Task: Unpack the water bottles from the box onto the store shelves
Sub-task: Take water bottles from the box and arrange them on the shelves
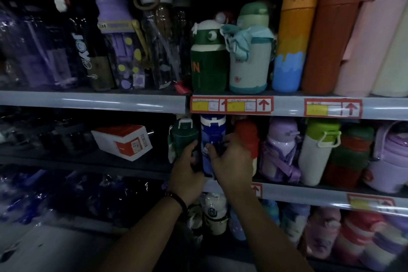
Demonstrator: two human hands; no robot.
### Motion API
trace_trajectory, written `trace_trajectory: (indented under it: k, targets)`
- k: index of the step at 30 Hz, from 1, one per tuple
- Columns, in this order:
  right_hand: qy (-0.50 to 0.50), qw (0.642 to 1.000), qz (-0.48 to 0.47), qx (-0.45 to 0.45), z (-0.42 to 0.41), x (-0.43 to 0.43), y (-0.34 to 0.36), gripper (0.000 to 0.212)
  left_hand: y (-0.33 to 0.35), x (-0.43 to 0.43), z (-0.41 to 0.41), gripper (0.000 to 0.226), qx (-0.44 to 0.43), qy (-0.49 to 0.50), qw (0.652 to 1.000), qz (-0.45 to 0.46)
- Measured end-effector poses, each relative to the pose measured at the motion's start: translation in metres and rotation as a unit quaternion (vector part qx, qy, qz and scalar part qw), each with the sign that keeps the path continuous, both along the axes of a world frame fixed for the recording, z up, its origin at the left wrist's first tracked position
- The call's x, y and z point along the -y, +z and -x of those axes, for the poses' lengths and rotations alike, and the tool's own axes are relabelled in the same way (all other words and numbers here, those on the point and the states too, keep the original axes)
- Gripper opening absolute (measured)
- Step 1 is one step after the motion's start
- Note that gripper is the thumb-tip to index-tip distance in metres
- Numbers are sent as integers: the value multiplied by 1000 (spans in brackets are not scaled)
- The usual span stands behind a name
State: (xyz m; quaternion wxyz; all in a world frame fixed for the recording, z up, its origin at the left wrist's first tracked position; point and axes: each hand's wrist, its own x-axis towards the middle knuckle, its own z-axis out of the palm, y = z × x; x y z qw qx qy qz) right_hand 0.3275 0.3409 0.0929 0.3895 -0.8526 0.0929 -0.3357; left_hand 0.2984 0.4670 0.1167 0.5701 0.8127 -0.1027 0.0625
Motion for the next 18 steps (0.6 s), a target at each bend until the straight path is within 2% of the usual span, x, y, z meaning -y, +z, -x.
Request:
trace_trajectory:
  k: [2, 5, 8, 18]
  targets:
    - [-9, 1000, 6, 9, -5, -1, 1, 43, -3, 1, -3, 56, 5, -12, 1000, 8]
    - [-24, 999, 28, 31, -14, -3, 1, 45, -9, 3, -6, 66, 10, -30, 999, 16]
    - [-32, 997, 37, 57, -21, -1, -1, 41, -13, 5, -10, 74, 14, -40, 999, 15]
    - [-20, 991, 42, 121, -14, 6, -8, 28, -16, -1, -21, 73, 12, -20, 1000, 12]
